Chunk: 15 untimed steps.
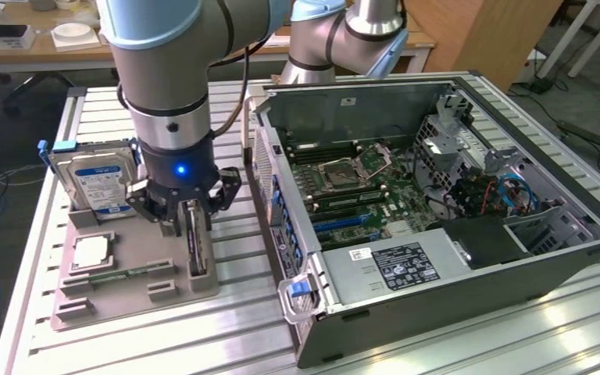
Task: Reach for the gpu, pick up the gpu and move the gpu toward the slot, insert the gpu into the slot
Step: 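Pick up the gpu and move the gpu toward the slot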
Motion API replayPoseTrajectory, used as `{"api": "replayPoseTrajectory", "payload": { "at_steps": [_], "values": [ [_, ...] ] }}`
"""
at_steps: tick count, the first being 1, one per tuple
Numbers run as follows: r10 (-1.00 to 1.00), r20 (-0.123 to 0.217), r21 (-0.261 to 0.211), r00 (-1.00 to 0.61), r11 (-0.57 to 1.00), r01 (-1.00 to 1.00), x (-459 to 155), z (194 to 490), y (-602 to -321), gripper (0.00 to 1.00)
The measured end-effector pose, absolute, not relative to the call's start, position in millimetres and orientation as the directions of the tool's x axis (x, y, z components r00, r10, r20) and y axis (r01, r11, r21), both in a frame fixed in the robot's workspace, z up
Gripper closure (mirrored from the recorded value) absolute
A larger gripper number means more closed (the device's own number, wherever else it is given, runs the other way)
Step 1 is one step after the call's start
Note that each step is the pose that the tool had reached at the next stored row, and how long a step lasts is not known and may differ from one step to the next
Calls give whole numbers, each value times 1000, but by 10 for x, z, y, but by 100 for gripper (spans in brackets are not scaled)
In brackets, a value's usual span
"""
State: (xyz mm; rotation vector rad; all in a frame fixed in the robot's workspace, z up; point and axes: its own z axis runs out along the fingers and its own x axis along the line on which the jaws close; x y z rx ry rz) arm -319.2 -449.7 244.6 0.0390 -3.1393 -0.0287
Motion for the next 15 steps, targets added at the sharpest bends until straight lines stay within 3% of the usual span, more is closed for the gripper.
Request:
{"api": "replayPoseTrajectory", "payload": {
  "at_steps": [15],
  "values": [
    [-25, 6, 18, -1000, 1000, -25, -3192, 2336, -4405, 53]
  ]
}}
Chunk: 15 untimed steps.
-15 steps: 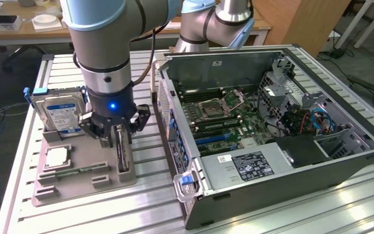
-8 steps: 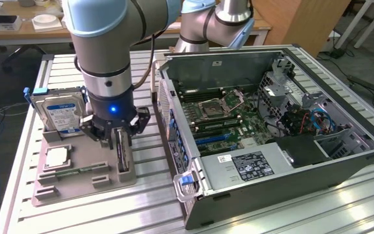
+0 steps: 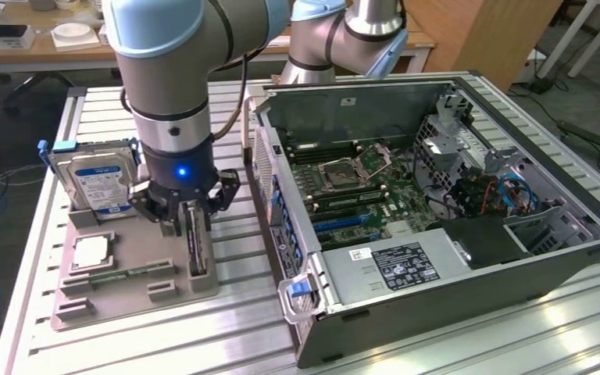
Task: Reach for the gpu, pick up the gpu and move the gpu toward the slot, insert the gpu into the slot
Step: 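Pick up the gpu and move the gpu toward the slot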
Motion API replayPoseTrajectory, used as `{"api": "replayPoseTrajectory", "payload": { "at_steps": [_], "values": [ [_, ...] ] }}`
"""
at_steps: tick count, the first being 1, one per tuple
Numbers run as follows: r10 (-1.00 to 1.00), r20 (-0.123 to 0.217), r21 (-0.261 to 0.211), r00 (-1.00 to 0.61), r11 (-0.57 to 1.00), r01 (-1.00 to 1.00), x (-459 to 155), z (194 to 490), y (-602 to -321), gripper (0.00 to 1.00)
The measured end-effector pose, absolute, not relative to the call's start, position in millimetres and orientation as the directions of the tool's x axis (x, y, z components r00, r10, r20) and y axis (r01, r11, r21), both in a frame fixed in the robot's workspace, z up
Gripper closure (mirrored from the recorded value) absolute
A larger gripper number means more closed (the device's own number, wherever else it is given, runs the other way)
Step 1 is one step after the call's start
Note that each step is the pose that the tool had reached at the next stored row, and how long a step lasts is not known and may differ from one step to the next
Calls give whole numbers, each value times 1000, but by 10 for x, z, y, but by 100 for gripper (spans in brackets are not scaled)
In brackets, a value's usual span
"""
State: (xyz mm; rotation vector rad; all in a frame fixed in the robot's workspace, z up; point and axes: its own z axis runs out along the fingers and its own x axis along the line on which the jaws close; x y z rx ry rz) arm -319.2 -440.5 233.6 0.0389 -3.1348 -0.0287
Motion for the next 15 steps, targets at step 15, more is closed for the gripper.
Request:
{"api": "replayPoseTrajectory", "payload": {
  "at_steps": [15],
  "values": [
    [-19, 8, 22, -1000, 1000, -19, -3198, 2243, -4379, 53]
  ]
}}
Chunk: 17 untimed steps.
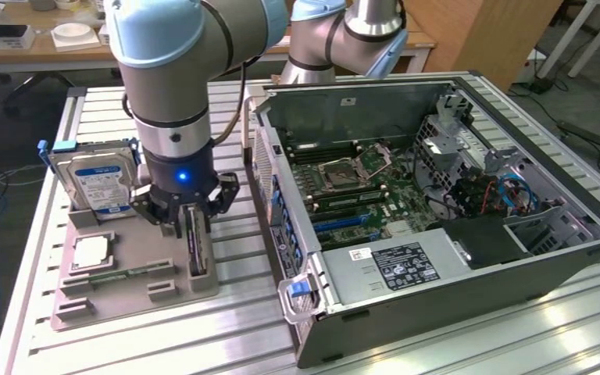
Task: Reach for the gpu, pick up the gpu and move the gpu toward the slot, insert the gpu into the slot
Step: 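Pick up the gpu and move the gpu toward the slot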
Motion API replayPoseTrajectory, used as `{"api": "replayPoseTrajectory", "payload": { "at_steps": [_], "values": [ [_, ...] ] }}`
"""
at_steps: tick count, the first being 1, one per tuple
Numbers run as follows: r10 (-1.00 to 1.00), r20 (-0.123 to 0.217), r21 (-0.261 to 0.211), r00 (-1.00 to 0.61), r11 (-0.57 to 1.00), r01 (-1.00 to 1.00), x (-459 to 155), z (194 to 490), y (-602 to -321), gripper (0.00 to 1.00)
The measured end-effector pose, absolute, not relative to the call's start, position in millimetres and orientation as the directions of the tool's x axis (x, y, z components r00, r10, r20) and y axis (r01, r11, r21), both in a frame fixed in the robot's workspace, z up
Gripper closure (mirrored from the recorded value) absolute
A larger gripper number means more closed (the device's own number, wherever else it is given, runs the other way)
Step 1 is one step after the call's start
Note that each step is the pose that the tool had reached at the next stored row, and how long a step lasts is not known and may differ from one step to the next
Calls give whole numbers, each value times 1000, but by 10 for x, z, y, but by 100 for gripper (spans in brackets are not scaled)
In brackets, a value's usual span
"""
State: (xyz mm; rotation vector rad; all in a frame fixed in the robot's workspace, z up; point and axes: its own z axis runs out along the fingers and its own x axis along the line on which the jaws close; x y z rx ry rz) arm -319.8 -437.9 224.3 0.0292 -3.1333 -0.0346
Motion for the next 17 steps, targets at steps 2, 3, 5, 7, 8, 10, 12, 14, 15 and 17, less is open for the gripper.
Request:
{"api": "replayPoseTrajectory", "payload": {
  "at_steps": [2, 3, 5, 7, 8, 10, 12, 14, 15, 17],
  "values": [
    [-5, 8, 22, -1000, 1000, -5, -3197, 2235, -4377, 53],
    [3, 8, 22, -1000, 1000, 3, -3200, 2231, -4376, 53],
    [10, 8, 22, -1000, 1000, 10, -3203, 2231, -4376, 53],
    [10, 8, 22, -1000, 1000, 10, -3203, 2231, -4376, 53],
    [10, 8, 22, -1000, 1000, 10, -3203, 2231, -4376, 53],
    [10, 8, 22, -1000, 1000, 10, -3203, 2231, -4376, 53],
    [10, 8, 22, -1000, 1000, 10, -3203, 2231, -4376, 53],
    [10, 8, 22, -1000, 1000, 10, -3203, 2231, -4376, 53],
    [10, 8, 22, -1000, 1000, 10, -3203, 2231, -4376, 53],
    [10, 8, 22, -1000, 1000, 10, -3203, 2231, -4376, 54]
  ]
}}
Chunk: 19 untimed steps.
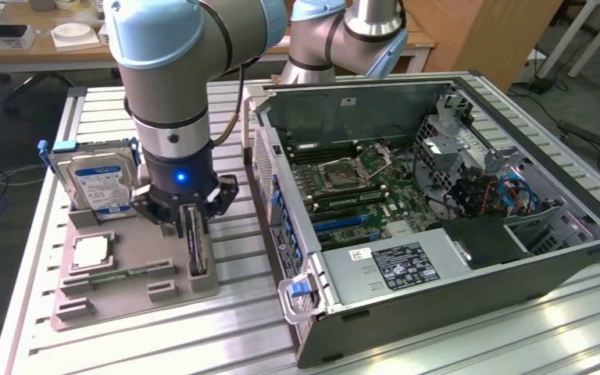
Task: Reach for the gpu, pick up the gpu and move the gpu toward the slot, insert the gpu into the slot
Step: 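Pick up the gpu and move the gpu toward the slot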
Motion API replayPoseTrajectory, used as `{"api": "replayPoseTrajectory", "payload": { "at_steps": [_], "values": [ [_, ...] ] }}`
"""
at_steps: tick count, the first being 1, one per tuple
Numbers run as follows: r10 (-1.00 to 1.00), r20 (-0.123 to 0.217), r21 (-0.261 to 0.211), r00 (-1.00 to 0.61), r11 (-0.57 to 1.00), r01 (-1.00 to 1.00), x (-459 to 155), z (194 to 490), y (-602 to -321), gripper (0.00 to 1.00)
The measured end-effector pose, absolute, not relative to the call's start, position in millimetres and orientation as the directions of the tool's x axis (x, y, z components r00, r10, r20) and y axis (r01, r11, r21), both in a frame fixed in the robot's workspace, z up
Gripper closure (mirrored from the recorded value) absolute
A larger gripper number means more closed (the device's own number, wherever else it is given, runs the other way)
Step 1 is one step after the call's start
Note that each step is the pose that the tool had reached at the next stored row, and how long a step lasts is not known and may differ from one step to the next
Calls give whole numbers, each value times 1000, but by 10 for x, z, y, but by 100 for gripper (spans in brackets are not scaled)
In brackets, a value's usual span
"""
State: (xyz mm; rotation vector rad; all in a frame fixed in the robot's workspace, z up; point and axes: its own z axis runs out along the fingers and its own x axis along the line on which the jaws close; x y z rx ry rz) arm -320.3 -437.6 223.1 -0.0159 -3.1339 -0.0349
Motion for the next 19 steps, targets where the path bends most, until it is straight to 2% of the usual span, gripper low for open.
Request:
{"api": "replayPoseTrajectory", "payload": {
  "at_steps": [1, 2, 5, 6, 11, 19],
  "values": [
    [10, 8, 22, -1000, 1000, 10, -3203, 2231, -4376, 54],
    [10, 8, 22, -1000, 1000, 10, -3203, 2231, -4376, 61],
    [10, 8, 22, -1000, 1000, 10, -3203, 2231, -4376, 62],
    [10, 8, 22, -1000, 1000, 10, -3203, 2231, -4376, 69],
    [10, 8, 22, -1000, 1000, 10, -3203, 2231, -4376, 73],
    [10, 8, 22, -1000, 1000, 10, -3203, 2230, -4376, 74]
  ]
}}
